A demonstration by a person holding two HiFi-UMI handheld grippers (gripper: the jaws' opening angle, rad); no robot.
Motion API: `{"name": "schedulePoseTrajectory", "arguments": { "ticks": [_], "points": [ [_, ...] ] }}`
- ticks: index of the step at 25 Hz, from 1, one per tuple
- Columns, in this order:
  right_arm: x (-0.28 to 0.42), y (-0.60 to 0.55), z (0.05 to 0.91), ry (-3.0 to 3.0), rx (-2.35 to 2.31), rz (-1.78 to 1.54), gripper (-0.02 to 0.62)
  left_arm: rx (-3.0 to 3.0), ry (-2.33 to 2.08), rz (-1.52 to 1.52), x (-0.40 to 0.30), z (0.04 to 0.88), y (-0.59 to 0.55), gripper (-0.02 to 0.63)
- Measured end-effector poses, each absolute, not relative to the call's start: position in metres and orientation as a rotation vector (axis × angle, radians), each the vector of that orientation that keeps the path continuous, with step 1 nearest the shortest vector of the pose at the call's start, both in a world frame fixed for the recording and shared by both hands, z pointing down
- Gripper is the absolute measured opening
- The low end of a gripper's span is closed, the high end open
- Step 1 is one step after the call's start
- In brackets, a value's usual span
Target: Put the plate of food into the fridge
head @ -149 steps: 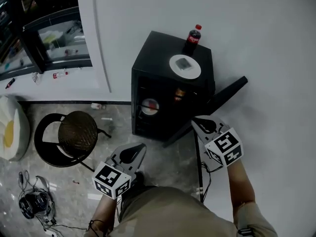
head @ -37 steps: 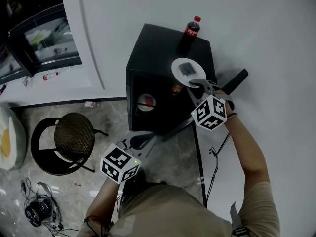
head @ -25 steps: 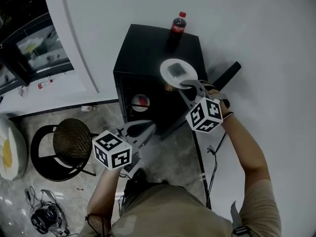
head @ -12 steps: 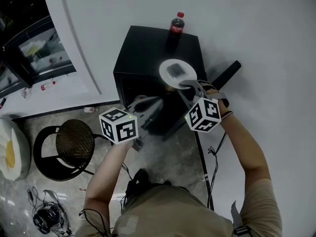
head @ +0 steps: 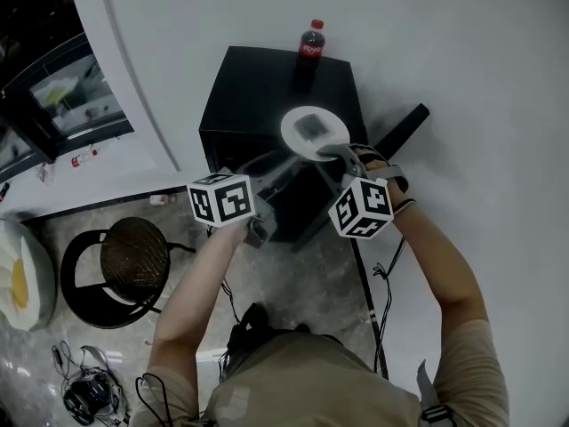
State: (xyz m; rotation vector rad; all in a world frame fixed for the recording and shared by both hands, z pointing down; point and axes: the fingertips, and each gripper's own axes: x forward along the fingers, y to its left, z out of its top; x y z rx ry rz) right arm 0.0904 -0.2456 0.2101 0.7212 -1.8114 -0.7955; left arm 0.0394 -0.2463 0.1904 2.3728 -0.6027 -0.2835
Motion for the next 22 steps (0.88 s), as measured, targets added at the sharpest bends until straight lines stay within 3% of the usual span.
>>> {"name": "schedulePoseTrajectory", "arguments": {
  "ticks": [22],
  "points": [
    [0.075, -0.222, 0.209, -1.816, 0.674, -0.901, 0.051, 2.227, -0.352, -0.308, 0.069, 0.197, -0.258, 0.201]
  ]
}}
